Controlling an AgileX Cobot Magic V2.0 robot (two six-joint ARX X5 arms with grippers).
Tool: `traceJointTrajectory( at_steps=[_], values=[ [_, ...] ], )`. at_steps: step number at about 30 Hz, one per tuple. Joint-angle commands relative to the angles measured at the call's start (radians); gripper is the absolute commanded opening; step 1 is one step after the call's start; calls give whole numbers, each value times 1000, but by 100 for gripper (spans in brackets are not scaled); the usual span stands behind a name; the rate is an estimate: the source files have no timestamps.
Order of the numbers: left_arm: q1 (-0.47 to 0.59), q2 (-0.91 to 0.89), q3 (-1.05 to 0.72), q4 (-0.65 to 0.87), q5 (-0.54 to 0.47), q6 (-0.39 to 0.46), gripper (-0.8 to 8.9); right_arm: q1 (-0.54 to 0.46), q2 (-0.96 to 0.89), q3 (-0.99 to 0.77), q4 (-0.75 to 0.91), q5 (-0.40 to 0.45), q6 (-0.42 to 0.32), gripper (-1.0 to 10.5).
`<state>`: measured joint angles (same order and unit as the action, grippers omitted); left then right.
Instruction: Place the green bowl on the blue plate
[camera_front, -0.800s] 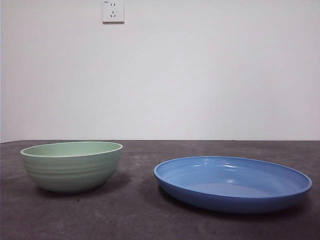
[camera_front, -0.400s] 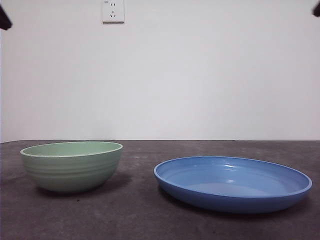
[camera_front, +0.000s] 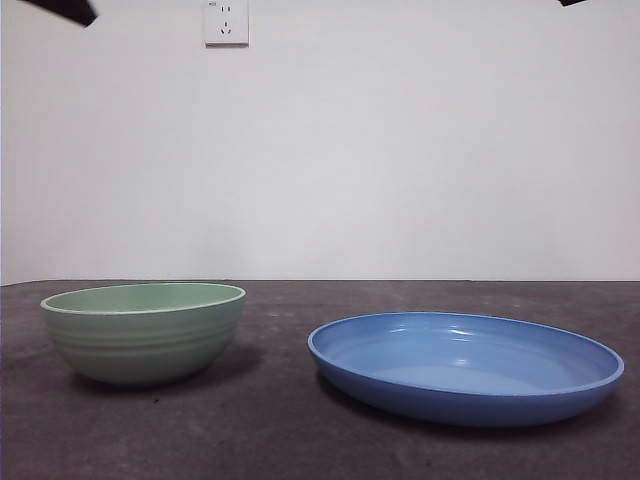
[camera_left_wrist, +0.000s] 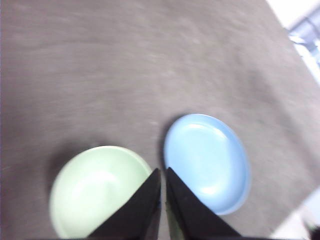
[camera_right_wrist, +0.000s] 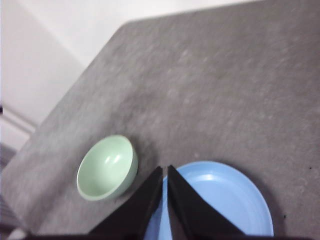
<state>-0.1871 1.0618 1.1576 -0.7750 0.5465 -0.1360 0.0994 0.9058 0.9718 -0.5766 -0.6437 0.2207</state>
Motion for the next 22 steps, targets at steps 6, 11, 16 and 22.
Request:
traceJointTrajectory(
  at_steps=[6, 11, 16, 22],
  values=[
    [-26, 46, 43, 5, 101, 46, 19, 4, 47, 71, -87, -48, -148, 11],
    [-27, 46, 43, 6, 101, 50, 21, 4, 47, 71, -87, -48, -148, 11],
    [-27, 50, 43, 5, 101, 49, 30, 4, 47, 71, -87, -47, -149, 12],
    [-27, 50, 43, 4, 101, 49, 287, 4, 47, 71, -87, -48, -151, 43]
  ],
)
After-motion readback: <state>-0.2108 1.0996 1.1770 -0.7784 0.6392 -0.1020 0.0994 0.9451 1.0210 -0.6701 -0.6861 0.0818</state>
